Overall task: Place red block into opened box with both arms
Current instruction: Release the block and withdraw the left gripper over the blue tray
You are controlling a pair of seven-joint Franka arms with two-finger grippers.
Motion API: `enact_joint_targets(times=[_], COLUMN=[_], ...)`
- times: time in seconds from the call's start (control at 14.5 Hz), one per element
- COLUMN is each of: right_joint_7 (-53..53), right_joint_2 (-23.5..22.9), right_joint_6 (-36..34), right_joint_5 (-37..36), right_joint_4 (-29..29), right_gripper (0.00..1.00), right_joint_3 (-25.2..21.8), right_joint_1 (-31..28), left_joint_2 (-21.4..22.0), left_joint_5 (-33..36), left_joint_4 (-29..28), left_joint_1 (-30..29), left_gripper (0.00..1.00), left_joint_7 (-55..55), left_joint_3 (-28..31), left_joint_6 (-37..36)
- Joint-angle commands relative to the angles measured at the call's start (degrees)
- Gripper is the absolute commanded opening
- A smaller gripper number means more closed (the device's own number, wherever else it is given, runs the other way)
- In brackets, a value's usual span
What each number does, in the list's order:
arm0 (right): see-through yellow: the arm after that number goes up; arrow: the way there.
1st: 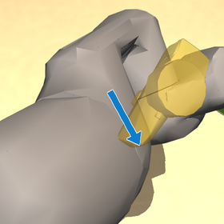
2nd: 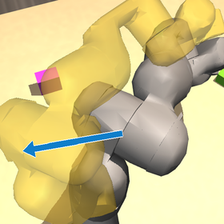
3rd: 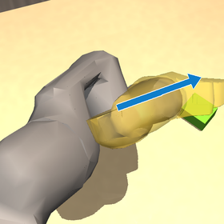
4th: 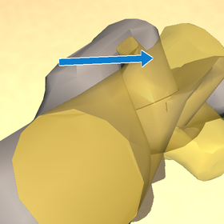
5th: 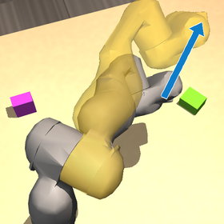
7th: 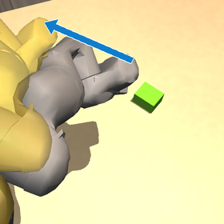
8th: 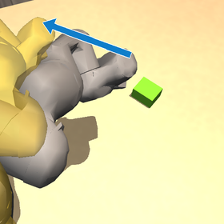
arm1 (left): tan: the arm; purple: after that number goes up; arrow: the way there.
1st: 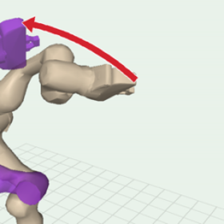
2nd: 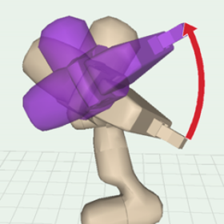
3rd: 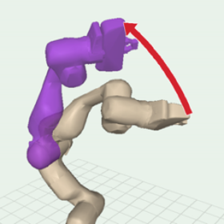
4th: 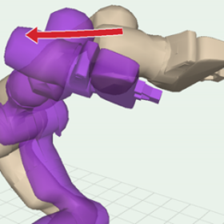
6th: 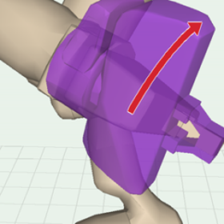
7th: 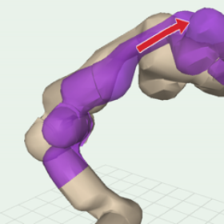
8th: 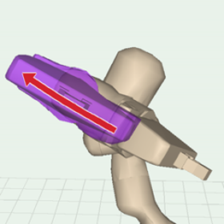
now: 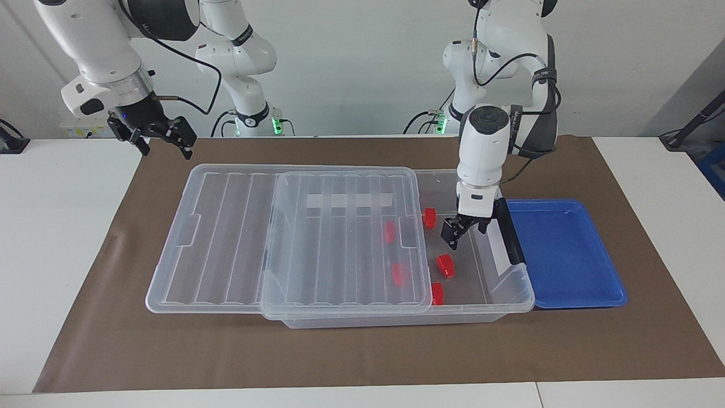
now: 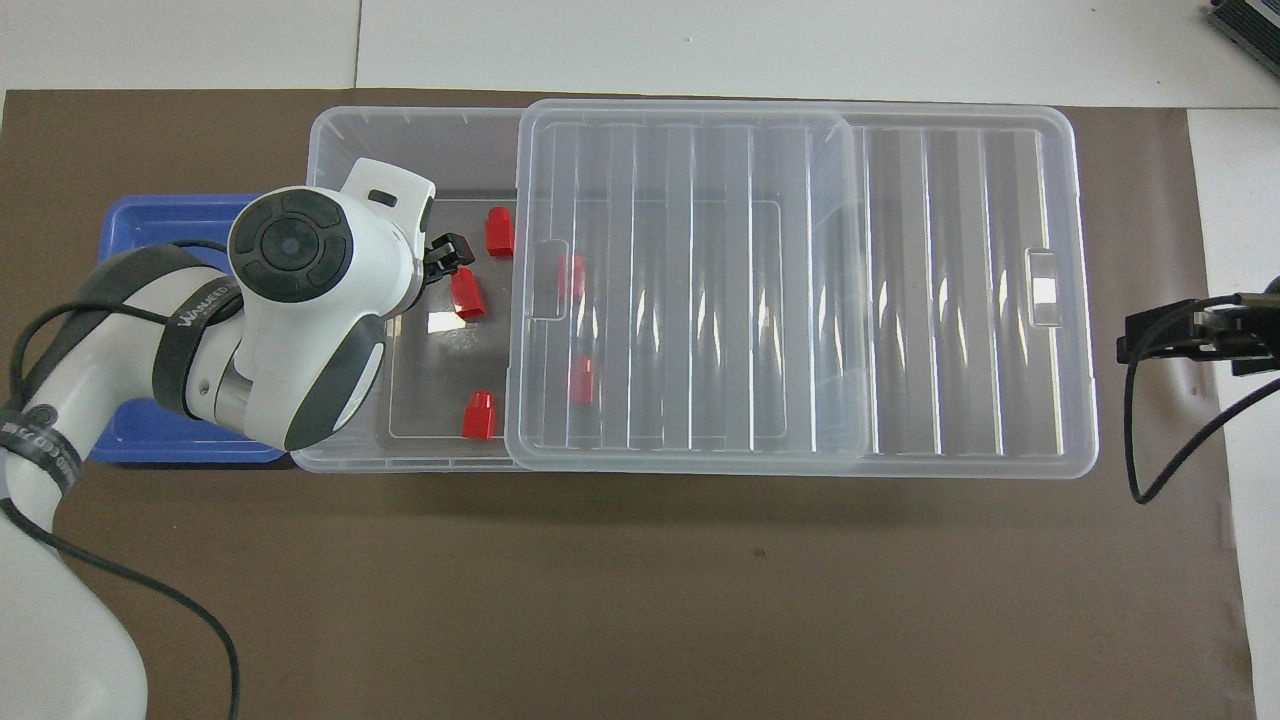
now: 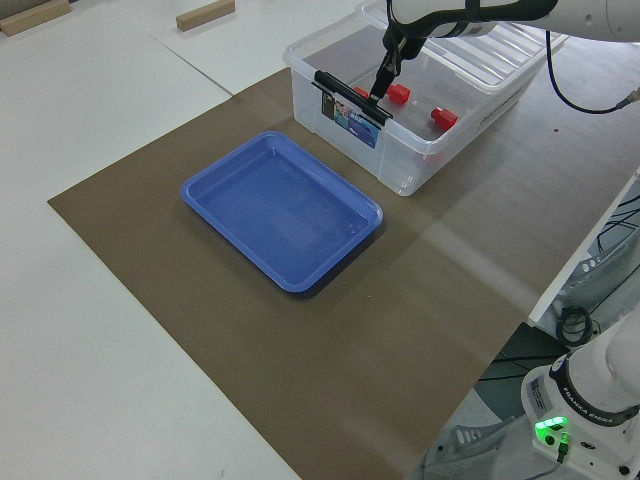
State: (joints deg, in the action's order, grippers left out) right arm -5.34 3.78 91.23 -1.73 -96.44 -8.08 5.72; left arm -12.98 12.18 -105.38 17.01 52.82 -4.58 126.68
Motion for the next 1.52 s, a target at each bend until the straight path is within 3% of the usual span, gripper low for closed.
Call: enact_joint_targets(times=[0.0,0.21,0.41,0.55,0.83,0.9,1.11,1.45], right_joint_7=[1.47,1.47,1.47,1.47,1.64,2.25,5.41,12.78], right_joint_2=[0.26,0.26,0.26,0.26,0.26,0.26,0.17,-1.58], right_joint_6=[-0.62,-0.79,-0.71,-0.71,-0.18,0.00,3.15,13.06], right_joint_5=[0.41,0.41,0.41,0.41,0.58,0.76,0.76,0.76], right_joint_4=[0.02,0.02,0.02,0.02,-0.07,-0.15,-1.20,-5.67], right_gripper=[1.00,1.00,1.00,1.00,0.97,0.78,0.00,0.00], right_joint_3=[-0.53,-0.53,-0.53,-0.53,-0.53,-0.53,-0.80,-0.88], right_joint_1=[0.25,0.25,0.25,0.25,0.25,-0.10,-1.15,-3.70], left_joint_2=[4.61,7.61,9.71,12.78,14.38,14.38,15.08,15.70], left_joint_5=[0.48,0.39,-3.90,-6.81,-6.91,-6.91,-7.52,-10.59], left_joint_4=[-0.97,3.92,10.35,10.54,10.37,10.37,10.72,10.63], left_joint_1=[0.22,-0.66,-5.74,-10.93,-16.91,-18.06,-19.65,-18.77], left_gripper=[1.00,1.00,1.00,1.00,1.00,1.00,1.00,1.00], left_joint_7=[1.06,-10.67,-24.47,-32.74,-43.40,-45.50,-47.81,-47.81], left_joint_3=[0.63,1.15,1.33,1.33,1.42,1.33,1.33,0.45], left_joint_6=[-4.58,-15.01,-25.15,-27.88,-30.96,-31.40,-32.98,-31.76])
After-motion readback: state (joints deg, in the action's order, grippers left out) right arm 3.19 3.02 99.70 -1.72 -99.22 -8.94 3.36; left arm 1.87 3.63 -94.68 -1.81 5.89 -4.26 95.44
